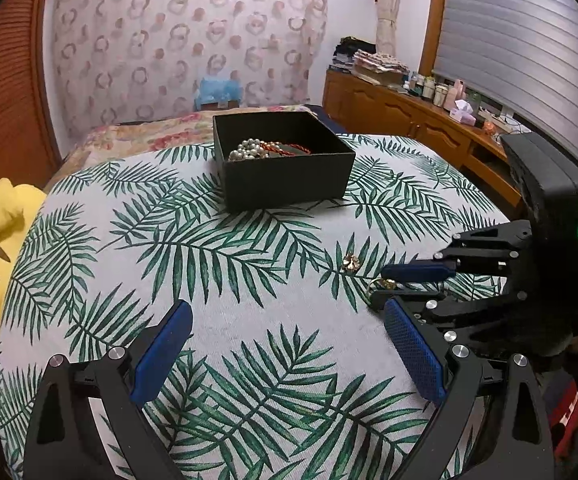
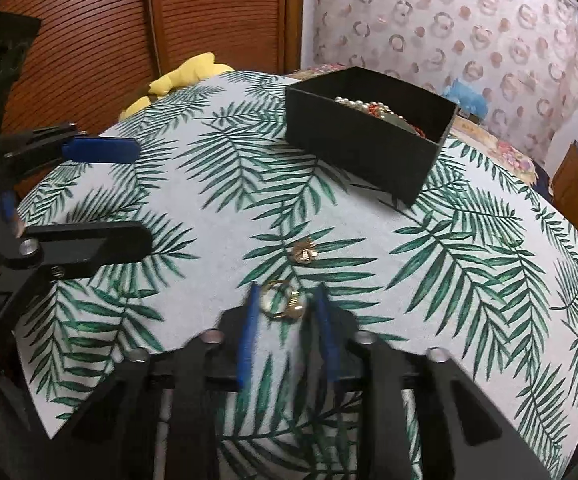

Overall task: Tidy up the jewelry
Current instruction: 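Grasp a small gold stud earring from the cloth with the right tool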

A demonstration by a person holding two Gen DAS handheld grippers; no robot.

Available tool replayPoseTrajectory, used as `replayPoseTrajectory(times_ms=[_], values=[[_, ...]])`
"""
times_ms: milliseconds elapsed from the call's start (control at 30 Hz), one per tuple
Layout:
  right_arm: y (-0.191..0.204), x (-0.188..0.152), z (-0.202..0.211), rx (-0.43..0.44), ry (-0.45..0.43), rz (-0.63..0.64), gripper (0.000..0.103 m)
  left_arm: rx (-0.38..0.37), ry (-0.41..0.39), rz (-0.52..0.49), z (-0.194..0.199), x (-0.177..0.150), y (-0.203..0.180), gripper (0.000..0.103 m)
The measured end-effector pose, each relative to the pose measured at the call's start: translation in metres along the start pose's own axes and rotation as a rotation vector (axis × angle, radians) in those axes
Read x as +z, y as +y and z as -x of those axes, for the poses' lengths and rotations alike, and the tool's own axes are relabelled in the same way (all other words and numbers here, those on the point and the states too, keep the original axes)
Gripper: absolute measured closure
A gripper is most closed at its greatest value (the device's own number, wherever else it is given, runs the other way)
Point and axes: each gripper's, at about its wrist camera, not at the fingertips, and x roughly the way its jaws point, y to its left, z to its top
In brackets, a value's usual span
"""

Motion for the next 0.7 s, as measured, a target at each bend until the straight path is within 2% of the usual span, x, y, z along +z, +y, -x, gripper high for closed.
replayPoseTrajectory(times_ms=[67, 100, 400, 567, 633, 700], values=[[0.000, -0.003, 0.002, 0.009, -0.007, -0.005, 0.081, 0.002, 0.004, -0.001, -0.002, -0.001, 0.000, 0.010], [-0.001, -0.003, 0.005, 0.018, -0.018, -0.009, 0.092, 0.003, 0.008, -0.001, -0.003, -0.001, -0.001, 0.010], [-0.017, -0.008, 0.022, 0.007, -0.060, -0.053, 0.092, 0.005, 0.043, -0.024, -0.023, 0.007, -0.005, 0.010], [-0.036, -0.012, 0.035, -0.014, -0.085, -0.089, 0.092, -0.018, 0.054, -0.092, -0.039, 0.020, -0.023, 0.011], [-0.042, -0.014, 0.039, -0.020, -0.094, -0.103, 0.092, -0.048, 0.066, -0.108, -0.045, 0.024, -0.029, 0.031], [-0.049, -0.015, 0.043, -0.029, -0.103, -0.120, 0.092, -0.076, 0.085, -0.133, -0.053, 0.029, -0.038, 0.046]])
